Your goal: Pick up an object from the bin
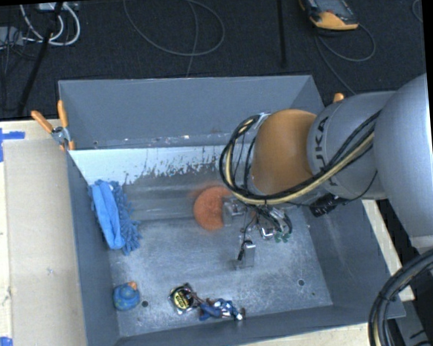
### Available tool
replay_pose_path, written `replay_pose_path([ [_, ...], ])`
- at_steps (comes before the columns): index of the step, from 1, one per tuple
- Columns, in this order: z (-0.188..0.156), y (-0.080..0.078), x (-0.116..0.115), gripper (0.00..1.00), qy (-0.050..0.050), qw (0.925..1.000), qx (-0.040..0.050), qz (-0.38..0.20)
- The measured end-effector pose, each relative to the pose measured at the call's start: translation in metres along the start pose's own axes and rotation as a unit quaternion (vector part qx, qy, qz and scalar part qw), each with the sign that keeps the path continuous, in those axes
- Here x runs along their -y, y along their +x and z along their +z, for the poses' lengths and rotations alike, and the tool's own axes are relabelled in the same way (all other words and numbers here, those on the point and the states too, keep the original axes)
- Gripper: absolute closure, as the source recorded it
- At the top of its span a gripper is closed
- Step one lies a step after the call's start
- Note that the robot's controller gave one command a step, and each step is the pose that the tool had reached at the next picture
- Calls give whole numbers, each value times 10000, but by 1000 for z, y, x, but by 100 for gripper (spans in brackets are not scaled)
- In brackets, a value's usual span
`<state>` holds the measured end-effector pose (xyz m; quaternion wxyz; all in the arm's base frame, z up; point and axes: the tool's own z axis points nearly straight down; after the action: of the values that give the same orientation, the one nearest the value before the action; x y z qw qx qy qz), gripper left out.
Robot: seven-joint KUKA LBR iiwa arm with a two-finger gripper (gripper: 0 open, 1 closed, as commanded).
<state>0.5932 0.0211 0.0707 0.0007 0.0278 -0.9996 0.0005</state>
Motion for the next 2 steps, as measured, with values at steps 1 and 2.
replay_pose_path([
  [1, -1, -12, 3, 0, -15, 9995, -9, 312],
  [2, -29, 15, -45, 0, 5, 9996, -10, 274],
])
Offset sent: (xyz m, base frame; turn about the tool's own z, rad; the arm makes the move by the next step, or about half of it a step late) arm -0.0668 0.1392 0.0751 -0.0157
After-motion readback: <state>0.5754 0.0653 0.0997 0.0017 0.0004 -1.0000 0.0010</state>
